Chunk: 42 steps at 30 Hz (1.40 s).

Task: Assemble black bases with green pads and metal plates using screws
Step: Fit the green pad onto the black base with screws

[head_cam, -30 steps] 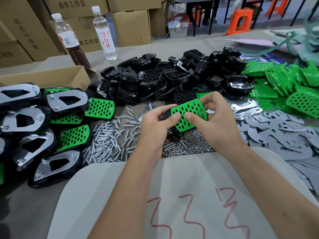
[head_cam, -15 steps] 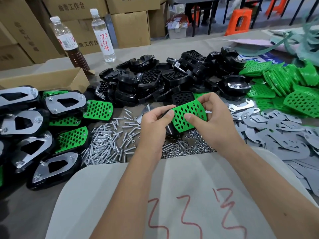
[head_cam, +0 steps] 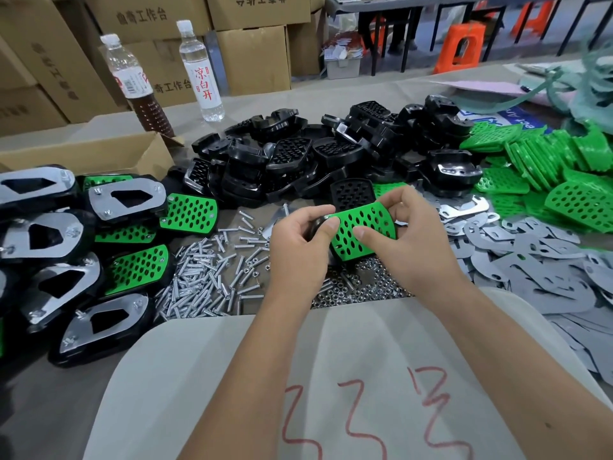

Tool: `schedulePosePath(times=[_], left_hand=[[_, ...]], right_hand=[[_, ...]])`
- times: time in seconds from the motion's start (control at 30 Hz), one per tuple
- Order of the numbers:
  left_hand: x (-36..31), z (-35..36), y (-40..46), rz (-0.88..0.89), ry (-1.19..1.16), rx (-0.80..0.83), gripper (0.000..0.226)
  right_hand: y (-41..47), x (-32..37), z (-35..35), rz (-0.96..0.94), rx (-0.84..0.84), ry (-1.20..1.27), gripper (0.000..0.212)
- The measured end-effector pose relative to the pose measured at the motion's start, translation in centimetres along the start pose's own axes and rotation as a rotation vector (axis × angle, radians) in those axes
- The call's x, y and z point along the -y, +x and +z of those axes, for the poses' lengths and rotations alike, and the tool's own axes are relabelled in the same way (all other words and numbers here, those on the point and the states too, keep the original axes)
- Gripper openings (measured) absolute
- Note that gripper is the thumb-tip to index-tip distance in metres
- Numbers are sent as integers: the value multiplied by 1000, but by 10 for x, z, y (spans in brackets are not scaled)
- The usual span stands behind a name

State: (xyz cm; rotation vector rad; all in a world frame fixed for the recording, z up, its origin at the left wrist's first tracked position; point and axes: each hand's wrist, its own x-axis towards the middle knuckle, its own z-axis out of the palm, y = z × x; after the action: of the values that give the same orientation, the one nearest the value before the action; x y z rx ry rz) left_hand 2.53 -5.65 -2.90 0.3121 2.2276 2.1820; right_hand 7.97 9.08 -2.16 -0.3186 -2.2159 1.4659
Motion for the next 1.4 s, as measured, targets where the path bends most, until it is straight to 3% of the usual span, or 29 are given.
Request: schedulePosePath(times=[0.17, 0.4, 0.53, 0.67, 0.83, 1.1, 1.2, 1.4], left_hand=[[-5, 0, -3, -156, -182, 33, 21], [-6, -4, -6, -129, -126, 60, 42], [-6, -5, -4, -187, -186, 2, 31], [-5, -8, -2, -230, -302, -6, 23], [-8, -12, -3, -255, -392, 73, 23], [-6, -11, -5, -226, -341, 53, 23], [-5, -8, -6, -201, -247, 33, 33], [-3, -10, -4, -123, -65, 194, 22]], right_hand=[[-3, -1, -1, 4, -53, 94, 34], [-4, -1, 2, -1, -104, 53, 33], [-4, -1, 1, 7, -96, 47, 34], [-4, 0, -2, -17, 24, 45, 34], [-3, -2, 0, 30, -52, 88, 31], [-4, -1, 3, 28, -78, 90, 33], [-7, 1, 3, -20, -58, 62, 34], [-13, 2, 0, -112, 15, -54, 38]])
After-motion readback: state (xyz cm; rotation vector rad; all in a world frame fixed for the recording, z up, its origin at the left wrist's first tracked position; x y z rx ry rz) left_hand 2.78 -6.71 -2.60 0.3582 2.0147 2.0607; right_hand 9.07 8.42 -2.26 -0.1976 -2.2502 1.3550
